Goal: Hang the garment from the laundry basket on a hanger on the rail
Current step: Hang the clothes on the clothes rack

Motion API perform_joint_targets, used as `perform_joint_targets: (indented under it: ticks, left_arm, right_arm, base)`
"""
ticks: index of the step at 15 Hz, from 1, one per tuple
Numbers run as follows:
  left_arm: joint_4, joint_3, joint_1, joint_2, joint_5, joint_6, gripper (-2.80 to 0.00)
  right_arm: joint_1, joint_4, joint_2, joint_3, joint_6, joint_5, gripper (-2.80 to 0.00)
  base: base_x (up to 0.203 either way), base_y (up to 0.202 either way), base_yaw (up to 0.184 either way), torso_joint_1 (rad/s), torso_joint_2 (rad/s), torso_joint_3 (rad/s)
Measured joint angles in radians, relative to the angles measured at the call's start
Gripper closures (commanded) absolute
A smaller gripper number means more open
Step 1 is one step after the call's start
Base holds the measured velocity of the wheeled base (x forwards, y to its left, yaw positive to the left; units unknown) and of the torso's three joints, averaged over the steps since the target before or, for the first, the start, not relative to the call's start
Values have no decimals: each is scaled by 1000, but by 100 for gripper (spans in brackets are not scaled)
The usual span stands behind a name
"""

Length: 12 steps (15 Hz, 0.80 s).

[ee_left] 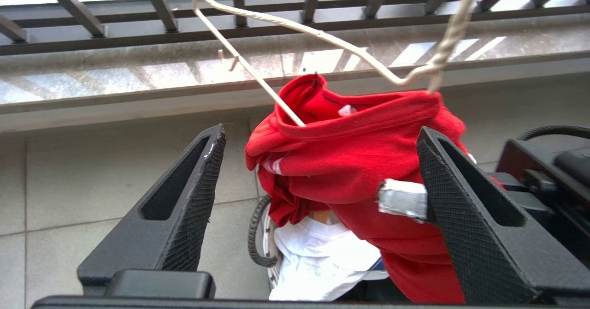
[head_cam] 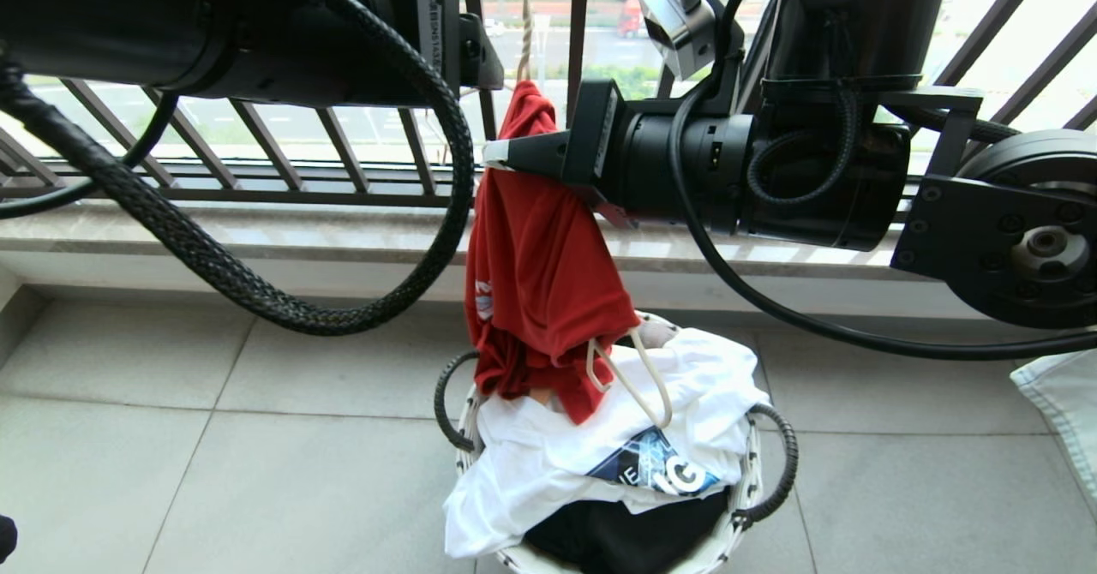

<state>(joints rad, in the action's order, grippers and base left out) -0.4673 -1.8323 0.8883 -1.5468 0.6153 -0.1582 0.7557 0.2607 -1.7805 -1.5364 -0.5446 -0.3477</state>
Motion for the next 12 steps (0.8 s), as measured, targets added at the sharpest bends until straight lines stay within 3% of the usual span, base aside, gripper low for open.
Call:
perform_joint_targets:
  ticks: [3, 5, 9, 12]
  left_arm:
    - [1, 43, -167, 20, -16, -50, -280]
    - [2, 49, -280, 21, -82, -87, -280]
    - [-1, 79, -518, 20, -369, -239, -280]
    - [1, 127, -661, -2, -583, -295, -280]
  right_arm:
    - [-3, -21, 8, 0, 11, 0, 0]
    - [-3, -43, 10, 1, 38, 0, 0]
    - [-3, -49, 10, 11, 70, 0, 0]
    - [-6, -50, 24, 29, 89, -1, 0]
  base:
    - [0, 0, 0, 0, 0, 0]
    - [0, 0, 0, 0, 0, 0]
    - [0, 0, 0, 0, 0, 0]
    - [0, 0, 0, 0, 0, 0]
